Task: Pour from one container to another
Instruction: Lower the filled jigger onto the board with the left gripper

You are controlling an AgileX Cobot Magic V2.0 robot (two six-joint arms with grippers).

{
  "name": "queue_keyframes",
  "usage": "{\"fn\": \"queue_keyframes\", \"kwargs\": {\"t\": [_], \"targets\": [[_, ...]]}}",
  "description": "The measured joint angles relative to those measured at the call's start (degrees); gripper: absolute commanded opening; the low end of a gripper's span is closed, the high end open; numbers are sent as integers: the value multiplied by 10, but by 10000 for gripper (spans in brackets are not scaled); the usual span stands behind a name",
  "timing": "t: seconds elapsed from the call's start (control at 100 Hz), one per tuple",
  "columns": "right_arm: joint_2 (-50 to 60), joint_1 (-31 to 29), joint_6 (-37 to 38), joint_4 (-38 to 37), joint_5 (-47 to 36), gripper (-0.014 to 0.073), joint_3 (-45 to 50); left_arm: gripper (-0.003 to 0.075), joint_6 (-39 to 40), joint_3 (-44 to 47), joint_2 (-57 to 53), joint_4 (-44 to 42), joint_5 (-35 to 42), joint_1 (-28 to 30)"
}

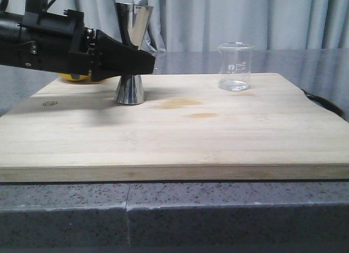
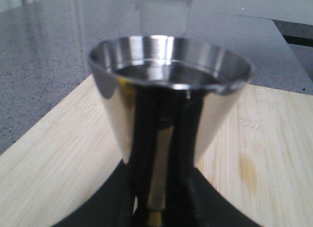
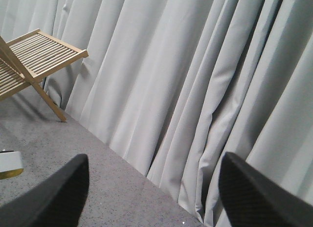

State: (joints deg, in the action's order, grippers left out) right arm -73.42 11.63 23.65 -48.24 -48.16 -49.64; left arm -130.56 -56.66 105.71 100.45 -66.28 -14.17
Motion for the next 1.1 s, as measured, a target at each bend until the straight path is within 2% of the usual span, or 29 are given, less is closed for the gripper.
{"fn": "queue_keyframes", "kwargs": {"t": [0.95, 1.02, 1.1], "targets": [[0, 0, 0, 0, 0, 501, 0, -17, 14, -1, 0, -6, -1, 1], [0, 0, 0, 0, 0, 501, 0, -6, 14, -1, 0, -6, -1, 1], [0, 0, 0, 0, 0, 501, 0, 45, 14, -1, 0, -8, -1, 1]]}}
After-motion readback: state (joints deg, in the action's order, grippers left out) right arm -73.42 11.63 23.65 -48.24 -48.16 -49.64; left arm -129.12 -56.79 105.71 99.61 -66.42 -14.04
